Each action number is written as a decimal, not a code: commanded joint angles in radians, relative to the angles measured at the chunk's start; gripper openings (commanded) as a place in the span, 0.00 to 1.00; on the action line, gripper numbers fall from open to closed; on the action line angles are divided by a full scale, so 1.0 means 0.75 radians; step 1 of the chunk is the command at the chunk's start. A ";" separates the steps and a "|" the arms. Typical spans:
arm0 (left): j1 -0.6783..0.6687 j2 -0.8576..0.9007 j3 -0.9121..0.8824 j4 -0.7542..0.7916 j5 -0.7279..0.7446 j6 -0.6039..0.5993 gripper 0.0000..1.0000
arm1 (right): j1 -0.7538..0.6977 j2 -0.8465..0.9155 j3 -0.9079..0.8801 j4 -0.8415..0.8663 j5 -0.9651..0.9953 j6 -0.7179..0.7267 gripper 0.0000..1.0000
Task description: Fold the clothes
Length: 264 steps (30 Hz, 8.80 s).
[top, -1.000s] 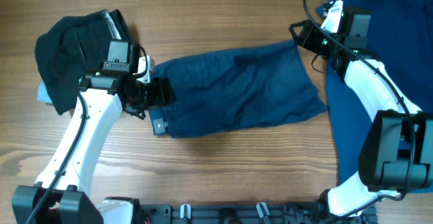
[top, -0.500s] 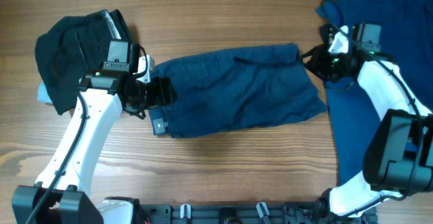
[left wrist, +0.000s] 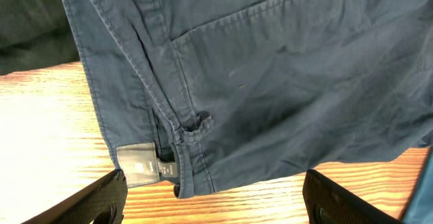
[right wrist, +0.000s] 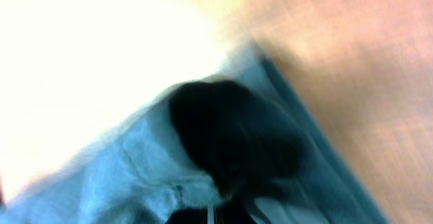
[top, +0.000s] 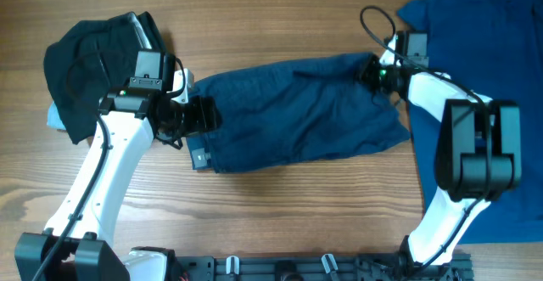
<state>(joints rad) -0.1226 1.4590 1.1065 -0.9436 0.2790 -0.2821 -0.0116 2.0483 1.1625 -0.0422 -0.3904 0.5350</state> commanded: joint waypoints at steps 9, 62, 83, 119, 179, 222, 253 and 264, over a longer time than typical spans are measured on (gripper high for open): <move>-0.006 -0.018 0.013 0.001 0.011 0.018 0.84 | -0.025 -0.055 0.013 0.469 -0.262 0.103 0.05; -0.006 -0.018 0.013 -0.030 0.012 0.018 0.95 | -0.214 -0.662 -0.297 -1.102 0.290 -0.243 0.22; -0.005 0.249 -0.215 0.262 -0.090 0.103 1.00 | -0.055 -0.668 -0.285 -0.866 -0.376 -0.643 0.39; -0.051 0.398 0.932 -0.708 -0.240 0.366 0.04 | 0.022 -0.667 -0.285 -0.841 -0.144 -0.448 0.36; -0.068 0.718 0.929 -0.469 -0.079 0.068 1.00 | 0.528 -0.402 -0.275 -0.569 -0.219 -0.823 0.12; -0.080 0.718 0.335 0.065 0.256 0.248 1.00 | 0.450 -0.019 -0.189 -0.482 -0.332 0.318 0.04; 0.650 0.267 0.838 -0.199 0.520 0.600 0.04 | 0.357 -0.876 -0.189 -0.693 -0.162 0.054 0.04; 0.935 0.545 0.844 -0.191 0.624 0.780 0.04 | 0.356 -0.876 -0.189 -0.673 -0.152 0.058 0.04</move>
<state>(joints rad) 0.5789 1.8706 1.7313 -1.0966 0.6102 0.2863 0.2543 1.3968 1.0214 -0.5533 -0.5255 0.5961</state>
